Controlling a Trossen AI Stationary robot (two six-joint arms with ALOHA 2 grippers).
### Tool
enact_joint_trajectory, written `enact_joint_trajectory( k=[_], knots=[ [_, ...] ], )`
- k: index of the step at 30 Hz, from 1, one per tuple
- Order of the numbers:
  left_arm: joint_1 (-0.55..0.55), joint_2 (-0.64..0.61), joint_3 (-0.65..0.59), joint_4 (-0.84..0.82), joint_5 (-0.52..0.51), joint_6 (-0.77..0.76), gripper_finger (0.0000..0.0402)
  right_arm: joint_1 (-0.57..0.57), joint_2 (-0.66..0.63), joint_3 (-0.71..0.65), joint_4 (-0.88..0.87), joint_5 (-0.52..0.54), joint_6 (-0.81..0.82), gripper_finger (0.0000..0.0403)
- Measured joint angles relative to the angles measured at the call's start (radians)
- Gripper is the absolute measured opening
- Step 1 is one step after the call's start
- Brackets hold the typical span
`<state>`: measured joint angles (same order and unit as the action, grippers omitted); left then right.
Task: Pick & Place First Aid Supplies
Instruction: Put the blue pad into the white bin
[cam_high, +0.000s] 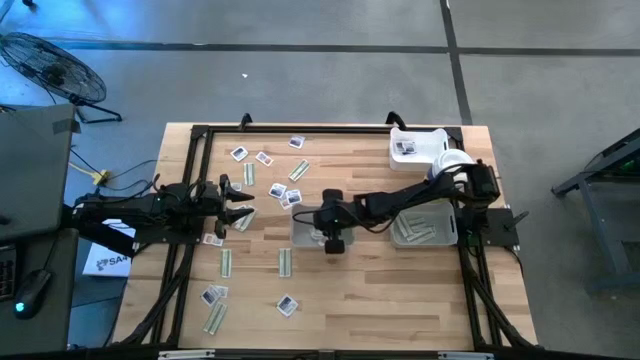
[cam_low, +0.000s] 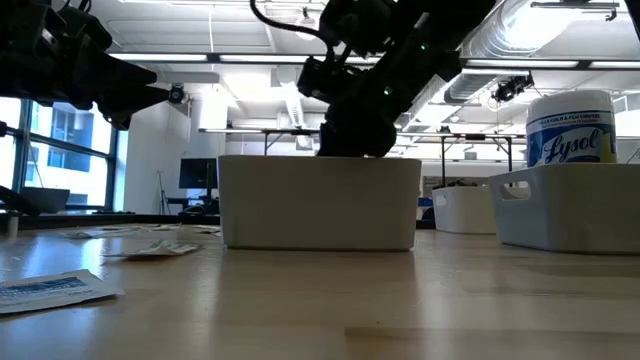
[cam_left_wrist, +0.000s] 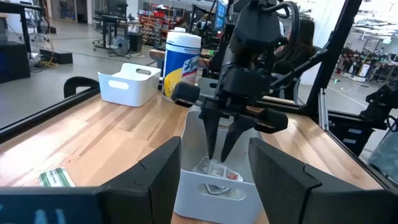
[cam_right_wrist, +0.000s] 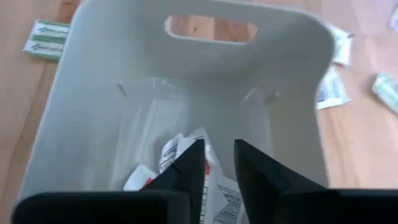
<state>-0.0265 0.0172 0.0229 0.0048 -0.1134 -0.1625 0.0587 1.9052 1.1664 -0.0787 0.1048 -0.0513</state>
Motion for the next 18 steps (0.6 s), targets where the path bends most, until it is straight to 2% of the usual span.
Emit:
enact_joint_trajectory(
  k=[7,13,18],
  knots=[
    [0.0,0.0,0.0,0.0,0.0,0.0,0.0186,0.075,-0.013,0.05,0.015,0.055,-0.034,0.0111],
    [0.0,0.0,0.0,0.0,0.0,0.0,0.0186,0.146,-0.013,0.156,0.019,0.044,-0.043,0.0119],
    [0.0,0.0,0.0,0.0,0.0,0.0,0.0186,0.222,-0.013,0.178,0.099,0.026,-0.039,0.012]
  ],
)
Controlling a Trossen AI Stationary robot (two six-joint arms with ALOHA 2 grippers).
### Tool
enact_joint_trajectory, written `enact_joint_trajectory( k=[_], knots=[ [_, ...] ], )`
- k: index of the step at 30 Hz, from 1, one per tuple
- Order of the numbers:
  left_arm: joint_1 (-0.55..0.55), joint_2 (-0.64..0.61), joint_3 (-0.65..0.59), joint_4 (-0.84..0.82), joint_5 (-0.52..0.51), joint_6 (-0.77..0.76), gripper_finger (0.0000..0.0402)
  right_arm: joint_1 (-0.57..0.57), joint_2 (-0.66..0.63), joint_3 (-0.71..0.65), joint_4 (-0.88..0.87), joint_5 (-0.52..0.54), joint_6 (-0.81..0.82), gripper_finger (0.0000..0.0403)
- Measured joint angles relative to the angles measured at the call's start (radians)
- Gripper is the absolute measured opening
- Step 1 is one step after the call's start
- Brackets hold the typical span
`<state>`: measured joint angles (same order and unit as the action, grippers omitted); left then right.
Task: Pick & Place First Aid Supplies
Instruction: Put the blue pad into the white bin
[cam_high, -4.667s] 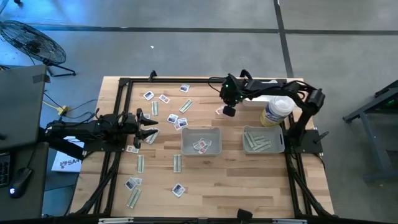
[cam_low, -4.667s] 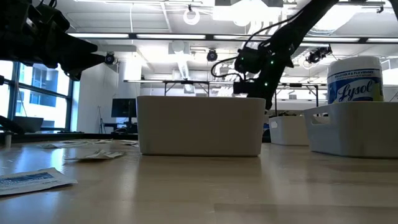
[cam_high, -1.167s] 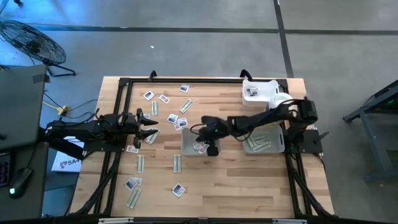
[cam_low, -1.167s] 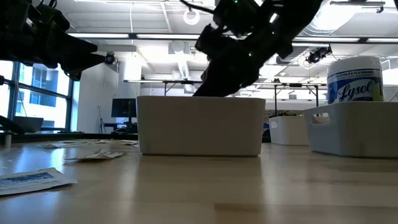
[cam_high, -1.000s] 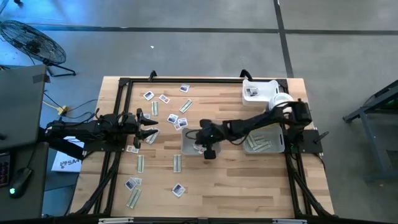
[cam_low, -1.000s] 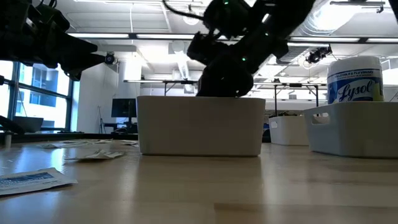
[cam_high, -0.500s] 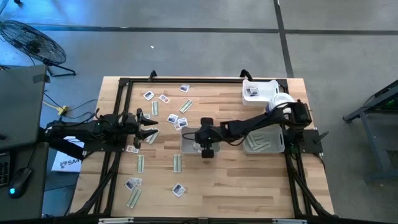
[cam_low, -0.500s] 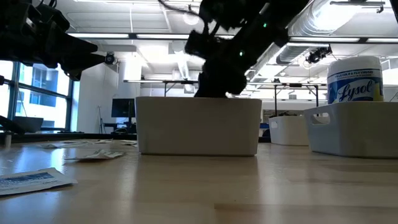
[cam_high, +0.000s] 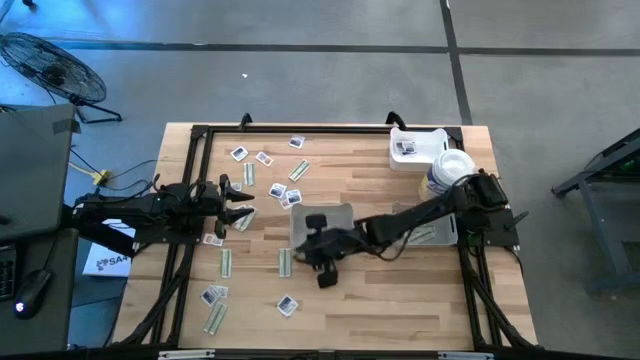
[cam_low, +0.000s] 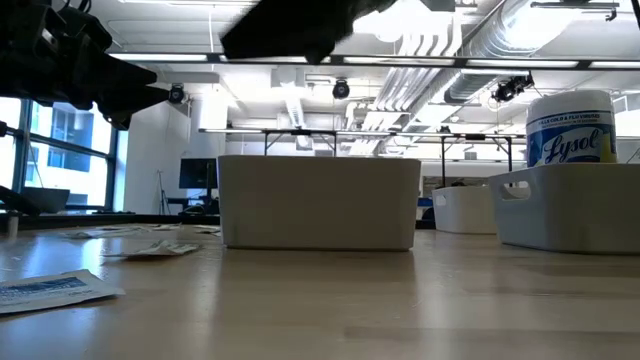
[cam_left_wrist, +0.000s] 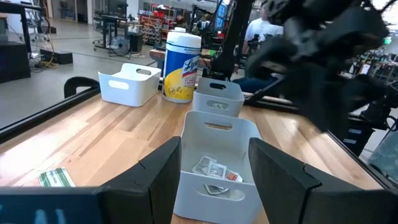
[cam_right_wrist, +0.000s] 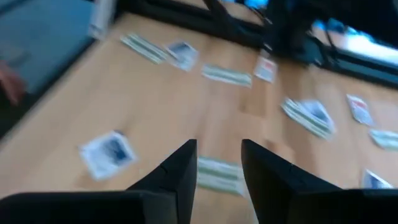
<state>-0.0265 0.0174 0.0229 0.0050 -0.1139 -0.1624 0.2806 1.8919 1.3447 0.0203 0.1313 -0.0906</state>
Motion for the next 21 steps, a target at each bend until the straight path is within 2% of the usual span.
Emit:
enact_joint_trajectory(
  k=[11,21],
  knots=[
    [0.0,0.0,0.0,-0.001,0.0,0.0,0.0186,0.133,0.083,0.006,0.186,-0.006,0.08,0.013],
    [0.0,0.0,0.0,-0.001,0.0,0.0,0.0186,0.165,0.207,0.091,0.189,-0.039,0.115,0.014]
  ],
)
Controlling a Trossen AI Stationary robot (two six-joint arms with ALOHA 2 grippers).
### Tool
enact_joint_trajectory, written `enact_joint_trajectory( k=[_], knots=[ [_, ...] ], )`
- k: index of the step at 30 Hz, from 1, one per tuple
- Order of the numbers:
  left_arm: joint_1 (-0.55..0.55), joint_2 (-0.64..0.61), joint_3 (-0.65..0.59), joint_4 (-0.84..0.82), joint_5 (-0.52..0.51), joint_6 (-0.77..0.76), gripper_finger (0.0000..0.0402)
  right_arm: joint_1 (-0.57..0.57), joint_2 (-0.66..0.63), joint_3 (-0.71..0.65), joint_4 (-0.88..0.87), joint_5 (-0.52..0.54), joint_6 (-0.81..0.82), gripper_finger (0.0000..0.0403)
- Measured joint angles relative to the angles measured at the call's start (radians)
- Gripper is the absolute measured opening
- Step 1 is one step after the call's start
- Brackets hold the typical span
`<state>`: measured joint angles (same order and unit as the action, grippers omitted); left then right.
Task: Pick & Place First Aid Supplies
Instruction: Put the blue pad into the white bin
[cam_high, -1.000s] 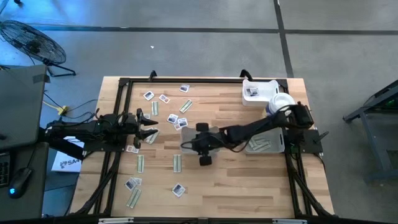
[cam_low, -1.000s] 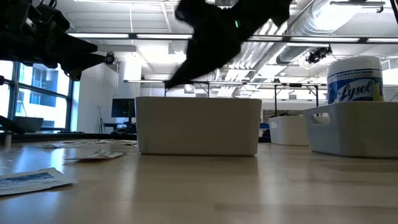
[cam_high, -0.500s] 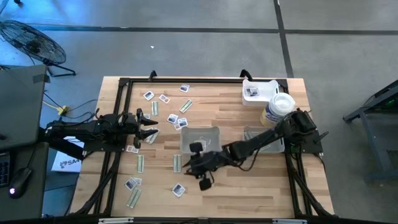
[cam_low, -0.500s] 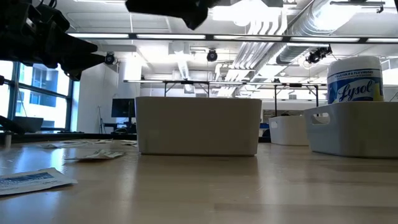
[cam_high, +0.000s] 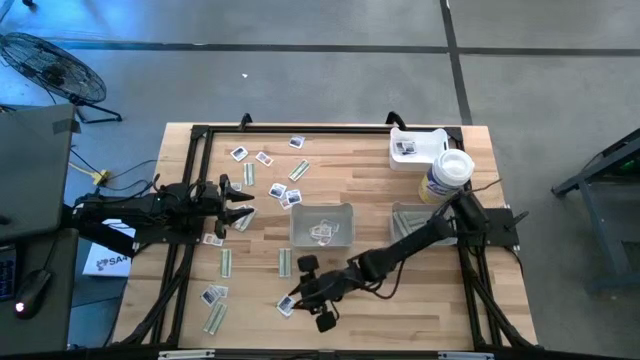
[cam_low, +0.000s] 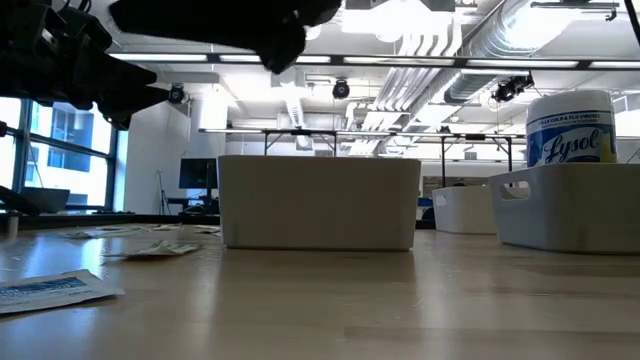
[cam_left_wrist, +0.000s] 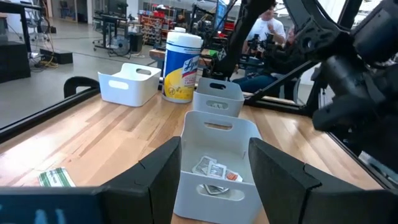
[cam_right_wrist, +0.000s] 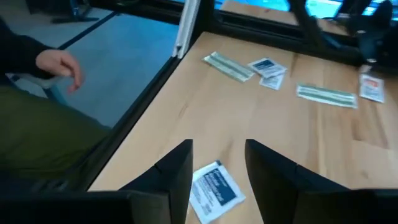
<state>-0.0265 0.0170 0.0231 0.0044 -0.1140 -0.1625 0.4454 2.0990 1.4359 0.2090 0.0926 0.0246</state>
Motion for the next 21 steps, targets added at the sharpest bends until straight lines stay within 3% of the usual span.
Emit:
enact_joint_trajectory(
  k=[8,15,21],
  knots=[
    [0.0,0.0,0.0,0.0,0.0,0.0,0.0186,-0.012,0.2,0.161,-0.032,-0.141,-0.022,0.014],
    [0.0,0.0,0.0,0.0,0.001,0.0,0.0186,-0.045,0.323,0.34,-0.298,-0.139,-0.055,0.0137],
    [0.0,0.0,0.0,0.0,0.0,0.0,0.0186,-0.045,0.325,0.353,-0.346,-0.123,-0.122,0.0122]
  ],
)
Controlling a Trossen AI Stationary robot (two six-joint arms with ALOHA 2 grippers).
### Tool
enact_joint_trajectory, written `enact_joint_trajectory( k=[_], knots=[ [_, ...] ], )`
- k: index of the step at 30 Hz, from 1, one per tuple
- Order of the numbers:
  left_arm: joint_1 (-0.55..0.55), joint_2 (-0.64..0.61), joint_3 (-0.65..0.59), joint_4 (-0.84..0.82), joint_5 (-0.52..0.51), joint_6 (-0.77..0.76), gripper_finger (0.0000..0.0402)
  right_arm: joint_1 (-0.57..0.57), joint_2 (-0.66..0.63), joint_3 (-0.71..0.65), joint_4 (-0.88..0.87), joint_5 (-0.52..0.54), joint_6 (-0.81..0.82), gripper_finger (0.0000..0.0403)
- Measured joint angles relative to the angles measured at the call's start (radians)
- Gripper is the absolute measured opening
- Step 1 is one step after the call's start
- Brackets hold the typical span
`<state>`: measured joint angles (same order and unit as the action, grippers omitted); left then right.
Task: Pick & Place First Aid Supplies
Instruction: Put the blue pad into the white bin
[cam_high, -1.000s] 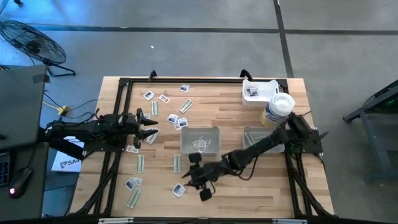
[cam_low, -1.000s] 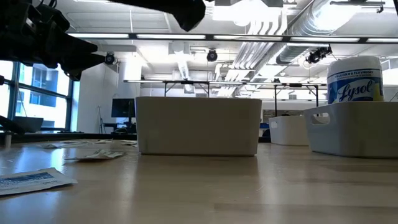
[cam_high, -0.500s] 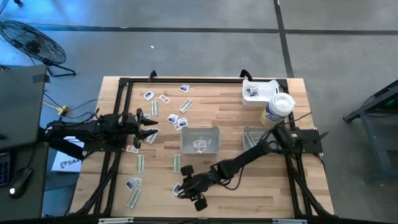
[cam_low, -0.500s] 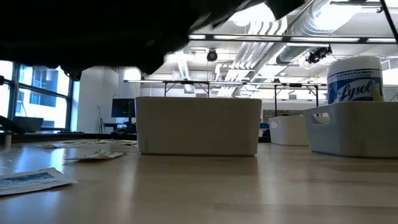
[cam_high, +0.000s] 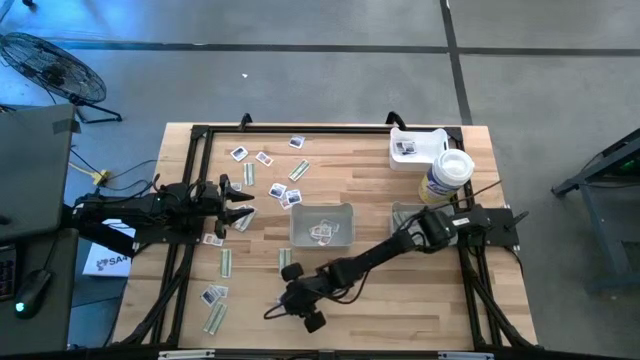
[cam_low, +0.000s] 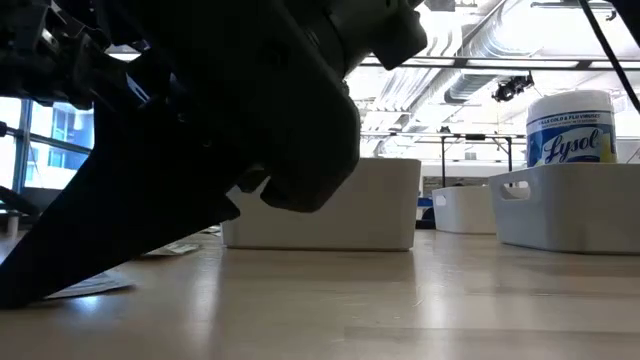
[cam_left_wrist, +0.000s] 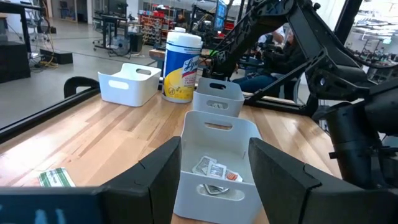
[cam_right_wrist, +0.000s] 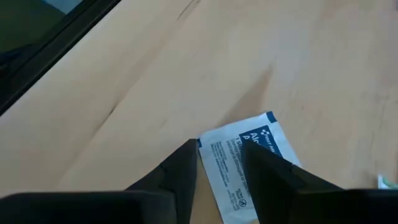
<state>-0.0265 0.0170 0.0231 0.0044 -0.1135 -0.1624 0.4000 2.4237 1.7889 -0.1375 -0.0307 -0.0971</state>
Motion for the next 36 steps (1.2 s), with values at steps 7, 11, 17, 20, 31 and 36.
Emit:
enact_joint_trajectory(
  k=[7,11,17,20,31,36],
  knots=[
    [0.0,0.0,0.0,0.0,0.0,0.0,0.0186,0.0,-0.009,0.002,-0.11,0.027,0.051,0.0109],
    [0.0,0.0,0.0,0.0,0.0,0.0,0.0186,0.009,-0.018,0.003,-0.168,0.058,0.063,0.0101],
    [0.0,0.0,0.0,0.0,0.0,0.0,0.0186,0.021,-0.032,0.001,-0.211,0.079,0.066,0.0087],
    [0.0,0.0,0.0,0.0,0.0,0.0,0.0186,0.022,-0.032,0.0,-0.205,0.079,0.07,0.0076],
    [0.0,0.0,0.0,0.0,0.0,0.0,0.0186,0.021,-0.032,-0.002,-0.193,0.087,0.1,0.0004],
    [0.0,0.0,0.0,0.0,0.0,0.0,0.0186,0.02,-0.046,-0.004,-0.197,0.092,0.12,0.0001]
  ],
)
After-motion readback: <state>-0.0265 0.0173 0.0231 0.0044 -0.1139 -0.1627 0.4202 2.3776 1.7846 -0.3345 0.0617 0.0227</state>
